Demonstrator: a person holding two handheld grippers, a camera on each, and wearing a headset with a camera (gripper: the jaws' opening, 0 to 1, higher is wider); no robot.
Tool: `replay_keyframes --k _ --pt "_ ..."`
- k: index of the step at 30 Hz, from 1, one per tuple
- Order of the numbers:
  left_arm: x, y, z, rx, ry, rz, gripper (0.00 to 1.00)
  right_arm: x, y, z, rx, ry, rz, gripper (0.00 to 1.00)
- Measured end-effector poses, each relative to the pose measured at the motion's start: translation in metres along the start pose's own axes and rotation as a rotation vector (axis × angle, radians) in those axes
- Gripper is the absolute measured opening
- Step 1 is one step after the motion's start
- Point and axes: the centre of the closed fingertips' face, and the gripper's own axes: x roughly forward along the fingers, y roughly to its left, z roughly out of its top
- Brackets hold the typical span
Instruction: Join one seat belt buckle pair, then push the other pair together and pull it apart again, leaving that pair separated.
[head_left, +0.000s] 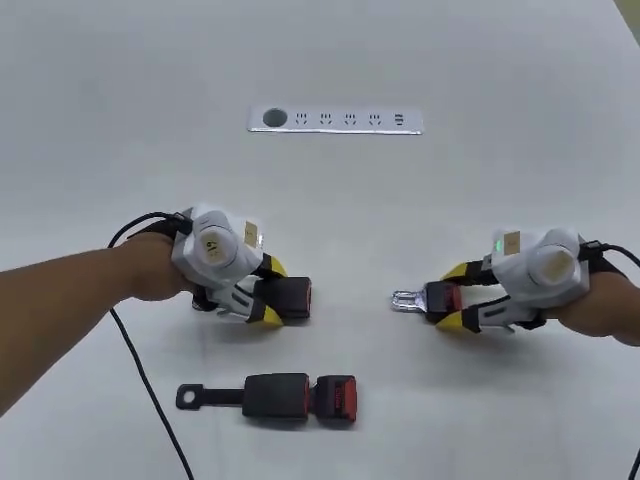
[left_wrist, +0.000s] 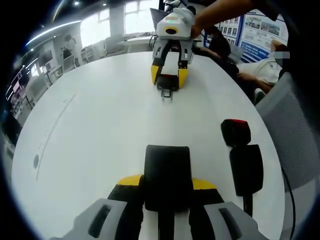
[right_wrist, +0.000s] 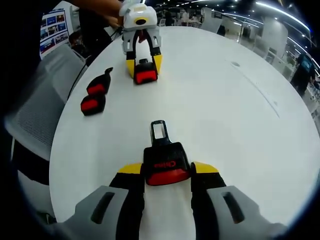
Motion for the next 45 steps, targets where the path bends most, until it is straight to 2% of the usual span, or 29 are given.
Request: replay_keyframes --k 8,12,15,16,17,18,19,20,21,22,24,25,26,27,28,29,30,31,32,33,34,36,38,39,40,41,43,45 --pt "0.0 0.001 0.0 -0.001 0.013 0.003 0.35 -0.001 -0.002 -0.001 -0.001 -0.006 -0.005 0.34" --pt "0.001 0.001 0.003 -0.042 0.017 0.005 0.36 -0.001 -0.001 -0.002 0.001 -0.01 -0.011 0.34" --pt "0.0 -0.001 0.004 -0.061 0.033 0.011 0.38 -0.002 -0.001 -0.004 0.014 -0.006 -0.035 0.36" --pt "-0.001 -0.001 0.004 -0.075 0.04 0.018 0.4 -0.001 -0.005 -0.004 0.045 -0.01 -0.063 0.39" --pt "-0.002 -0.001 0.004 -0.086 0.045 0.023 0.43 -0.001 -0.006 -0.003 0.053 -0.02 -0.076 0.47" --pt "-0.005 0.001 0.002 -0.133 0.063 0.048 0.47 -0.002 -0.006 0.001 0.087 -0.046 -0.088 0.54" --pt "-0.006 0.004 0.002 -0.179 0.051 0.07 0.51 -0.004 -0.006 0.004 0.133 -0.078 -0.107 0.6" --pt "-0.008 0.009 0.003 -0.214 0.034 0.107 0.54 -0.006 -0.008 0.004 0.166 -0.084 -0.129 0.66" --pt "-0.011 0.01 0.006 -0.242 0.013 0.125 0.55 -0.008 -0.01 0.005 0.182 -0.094 -0.15 0.68" --pt "-0.014 0.01 0.008 -0.254 -0.001 0.129 0.57 -0.013 -0.015 0.008 0.188 -0.12 -0.19 0.66" --pt "-0.02 0.019 0.007 -0.298 -0.04 0.167 0.59 -0.02 -0.019 0.009 0.241 -0.149 -0.249 0.62" --pt "-0.021 0.018 0.01 -0.297 -0.056 0.184 0.61 -0.022 -0.021 0.009 0.257 -0.154 -0.274 0.62" --pt "-0.023 0.018 0.014 -0.281 -0.091 0.206 0.63 -0.021 -0.024 0.006 0.293 -0.171 -0.313 0.64" --pt "-0.025 0.019 0.015 -0.298 -0.113 0.226 0.64 -0.023 -0.026 0.006 0.324 -0.184 -0.34 0.65" --pt "-0.028 0.019 0.015 -0.34 -0.126 0.243 0.66 -0.027 -0.024 0.01 0.353 -0.208 -0.375 0.66" --pt "-0.031 0.018 0.015 -0.363 -0.134 0.253 0.69 -0.029 -0.023 0.012 0.358 -0.22 -0.397 0.68" --pt "-0.034 0.019 0.013 -0.405 -0.143 0.283 0.73 -0.032 -0.021 0.016 0.372 -0.234 -0.433 0.69" --pt "-0.035 0.019 0.013 -0.428 -0.148 0.291 0.81 -0.033 -0.019 0.018 0.386 -0.244 -0.446 0.71" --pt "-0.036 0.017 0.019 -0.471 -0.207 0.293 0.88 -0.032 -0.018 0.02 0.401 -0.247 -0.457 0.75" --pt "-0.038 0.015 0.023 -0.453 -0.233 0.3 0.94 -0.032 -0.017 0.021 0.419 -0.244 -0.47 0.78" --pt "-0.041 0.013 0.021 -0.424 -0.216 0.331 0.99 -0.032 -0.018 0.02 0.429 -0.237 -0.477 0.8" --pt "-0.045 0.013 0.013 -0.435 -0.209 0.359 0.99 -0.036 -0.02 0.028 0.419 -0.269 -0.513 0.81" --pt "-0.053 0.014 0.011 -0.499 -0.251 0.393 1.0 -0.041 -0.02 0.036 0.432 -0.296 -0.555 0.85" --pt "-0.058 0.012 0.015 -0.539 -0.29 0.4 1.0 -0.043 -0.019 0.04 0.457 -0.315 -0.576 0.88" --pt "-0.06 0.008 0.015 -0.562 -0.295 0.395 1.0 -0.043 -0.018 0.041 0.473 -0.325 -0.586 0.9" --pt "-0.063 0.004 0.014 -0.555 -0.281 0.397 1.0 -0.043 -0.016 0.043 0.488 -0.334 -0.597 0.9" --pt "-0.068 0.003 0.009 -0.541 -0.286 0.435 1.0 -0.043 -0.009 0.048 0.489 -0.33 -0.611 0.9" --pt "-0.073 -0.003 0.007 -0.574 -0.291 0.449 1.0 -0.042 -0.005 0.052 0.476 -0.34 -0.617 0.92"
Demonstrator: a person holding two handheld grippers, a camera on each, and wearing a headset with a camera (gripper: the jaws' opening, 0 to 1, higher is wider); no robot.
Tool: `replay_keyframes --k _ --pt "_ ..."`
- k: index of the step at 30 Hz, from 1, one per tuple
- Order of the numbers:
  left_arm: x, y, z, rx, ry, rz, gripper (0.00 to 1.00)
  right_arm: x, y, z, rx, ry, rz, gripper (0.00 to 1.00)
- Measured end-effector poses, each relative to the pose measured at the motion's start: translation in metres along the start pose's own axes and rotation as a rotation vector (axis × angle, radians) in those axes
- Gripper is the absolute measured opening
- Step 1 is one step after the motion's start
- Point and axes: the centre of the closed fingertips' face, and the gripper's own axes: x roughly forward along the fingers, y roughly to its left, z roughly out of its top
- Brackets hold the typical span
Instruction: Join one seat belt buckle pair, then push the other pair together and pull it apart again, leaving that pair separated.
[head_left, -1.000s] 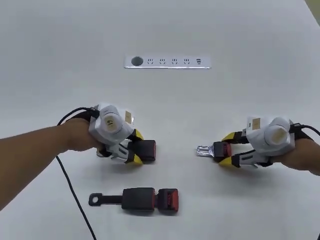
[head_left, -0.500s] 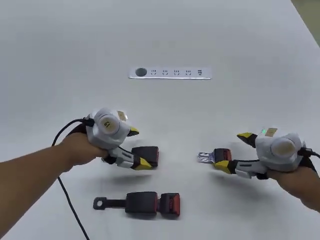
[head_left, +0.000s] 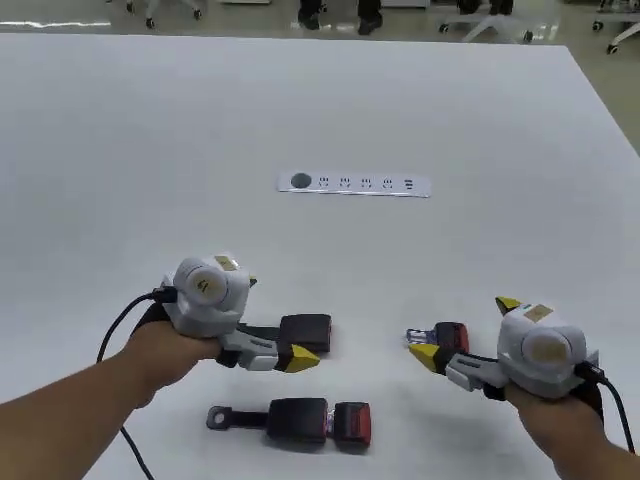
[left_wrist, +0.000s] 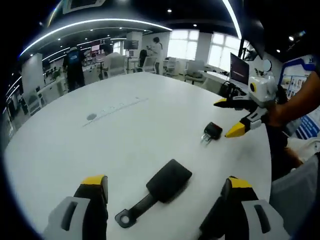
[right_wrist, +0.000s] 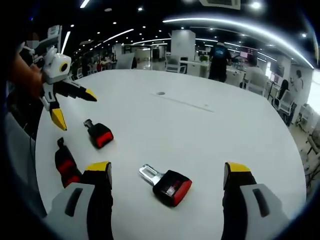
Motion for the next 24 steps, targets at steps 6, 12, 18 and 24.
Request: replay_keyframes --k 6,12,18,24 --pt "-0.02 0.006 -0.009 -0.042 -0.033 0.056 1.0 -0.01 0.011 0.002 0.019 -0.016 -0.003 0.92" --pt "-0.045 0.003 -0.023 -0.072 -0.051 0.097 1.0 -0.023 0.02 -0.001 0.029 -0.031 -0.02 0.92" --pt "-0.069 -0.004 -0.035 -0.093 -0.074 0.131 1.0 -0.035 0.031 -0.007 0.049 -0.042 -0.024 0.93" --pt "-0.086 -0.011 -0.043 -0.095 -0.108 0.144 1.0 -0.048 0.045 -0.01 0.053 -0.054 -0.026 0.93"
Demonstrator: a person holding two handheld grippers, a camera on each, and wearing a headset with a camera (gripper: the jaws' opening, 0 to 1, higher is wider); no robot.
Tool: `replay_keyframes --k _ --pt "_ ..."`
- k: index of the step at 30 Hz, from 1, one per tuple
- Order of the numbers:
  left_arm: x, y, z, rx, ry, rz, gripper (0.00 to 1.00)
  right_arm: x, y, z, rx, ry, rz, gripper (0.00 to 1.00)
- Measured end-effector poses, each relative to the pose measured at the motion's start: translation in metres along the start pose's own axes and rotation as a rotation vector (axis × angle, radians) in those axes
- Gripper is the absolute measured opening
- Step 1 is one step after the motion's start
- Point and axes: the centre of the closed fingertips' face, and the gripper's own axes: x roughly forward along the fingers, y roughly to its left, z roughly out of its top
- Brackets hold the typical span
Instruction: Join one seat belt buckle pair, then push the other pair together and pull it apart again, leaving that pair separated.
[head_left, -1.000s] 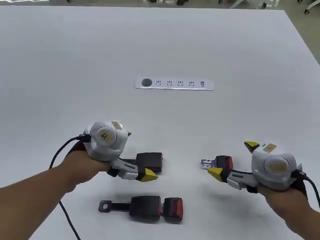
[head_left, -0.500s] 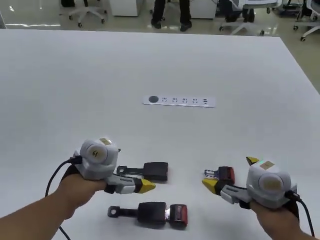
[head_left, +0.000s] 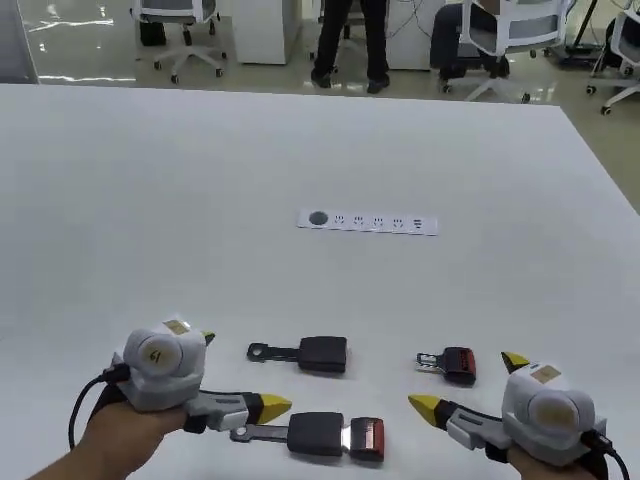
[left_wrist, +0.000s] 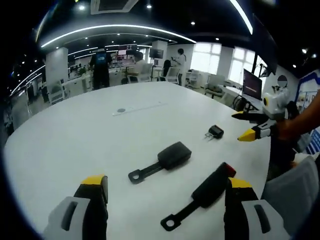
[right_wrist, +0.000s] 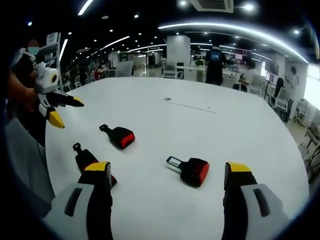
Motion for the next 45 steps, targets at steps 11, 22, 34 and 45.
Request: replay_keyframes --k 11,22,34,45 --pt "-0.024 0.004 -0.013 -0.021 -0.023 0.039 1.0 -0.025 0.017 -0.004 0.006 -0.019 -0.003 0.94" --pt "-0.038 0.007 -0.027 -0.088 -0.043 0.07 1.0 -0.04 0.019 -0.015 0.056 -0.02 -0.029 0.95" --pt "-0.05 0.006 -0.044 -0.112 -0.046 0.094 1.0 -0.052 0.022 -0.034 0.088 0.0 -0.029 0.96" --pt "-0.055 0.004 -0.046 -0.132 -0.051 0.109 1.0 -0.059 0.023 -0.037 0.103 -0.002 -0.032 0.97"
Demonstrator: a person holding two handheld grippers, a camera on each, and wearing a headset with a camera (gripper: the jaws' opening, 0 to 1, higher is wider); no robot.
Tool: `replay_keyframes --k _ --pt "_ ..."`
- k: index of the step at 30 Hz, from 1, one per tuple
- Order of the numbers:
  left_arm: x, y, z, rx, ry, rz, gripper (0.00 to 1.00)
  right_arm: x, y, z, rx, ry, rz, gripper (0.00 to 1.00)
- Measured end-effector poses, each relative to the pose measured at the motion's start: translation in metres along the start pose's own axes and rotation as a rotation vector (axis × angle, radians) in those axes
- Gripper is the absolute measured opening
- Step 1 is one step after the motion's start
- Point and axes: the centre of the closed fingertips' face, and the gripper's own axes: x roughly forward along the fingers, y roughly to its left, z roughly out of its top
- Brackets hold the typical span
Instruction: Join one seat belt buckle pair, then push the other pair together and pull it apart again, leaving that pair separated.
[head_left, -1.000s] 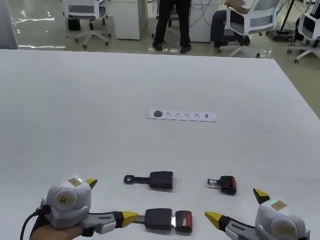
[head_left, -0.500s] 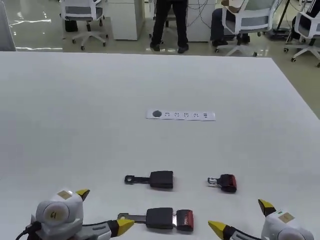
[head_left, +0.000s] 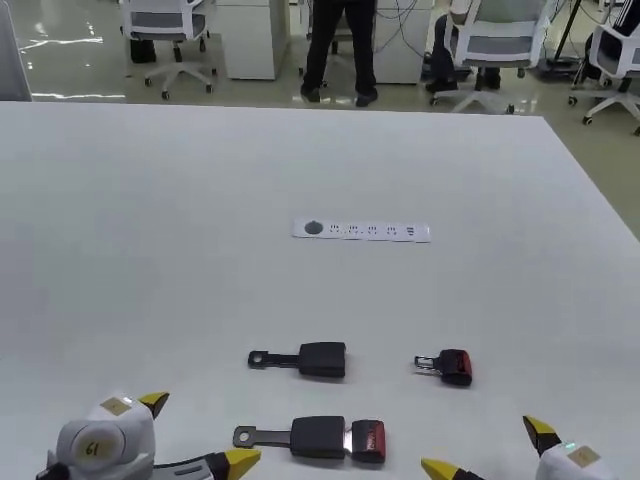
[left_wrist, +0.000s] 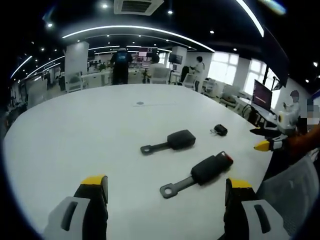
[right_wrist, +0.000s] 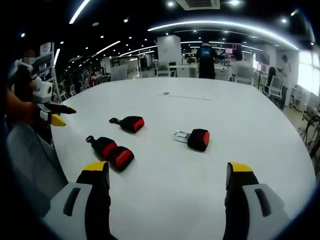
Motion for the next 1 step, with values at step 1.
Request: replay_keyframes --k 1 --pt "-0.0002 -0.0002 0.0006 0.001 -0.001 0.001 1.0 -0.0002 0.0001 -0.0001 0.0 0.001 -0.001 0.97"
